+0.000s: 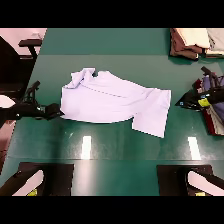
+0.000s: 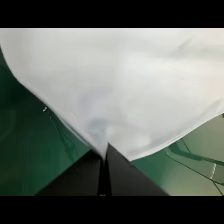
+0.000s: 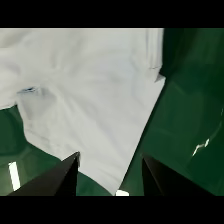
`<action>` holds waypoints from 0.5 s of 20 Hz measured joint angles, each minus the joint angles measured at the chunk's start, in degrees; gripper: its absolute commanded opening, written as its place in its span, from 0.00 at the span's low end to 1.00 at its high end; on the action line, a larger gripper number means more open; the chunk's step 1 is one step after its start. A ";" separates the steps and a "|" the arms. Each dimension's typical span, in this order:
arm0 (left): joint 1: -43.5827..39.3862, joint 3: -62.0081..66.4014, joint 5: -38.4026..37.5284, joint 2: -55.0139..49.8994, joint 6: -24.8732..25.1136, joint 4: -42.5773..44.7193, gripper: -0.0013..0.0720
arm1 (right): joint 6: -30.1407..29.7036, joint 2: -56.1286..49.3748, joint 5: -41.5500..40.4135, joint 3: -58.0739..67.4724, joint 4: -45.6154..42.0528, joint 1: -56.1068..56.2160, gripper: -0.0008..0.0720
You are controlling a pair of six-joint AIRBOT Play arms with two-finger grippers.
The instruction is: Fold the shirts.
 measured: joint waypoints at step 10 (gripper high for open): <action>0.00 4.26 -1.64 0.39 0.09 -0.15 0.05 | -4.04 -17.81 -11.87 0.11 8.33 2.54 0.16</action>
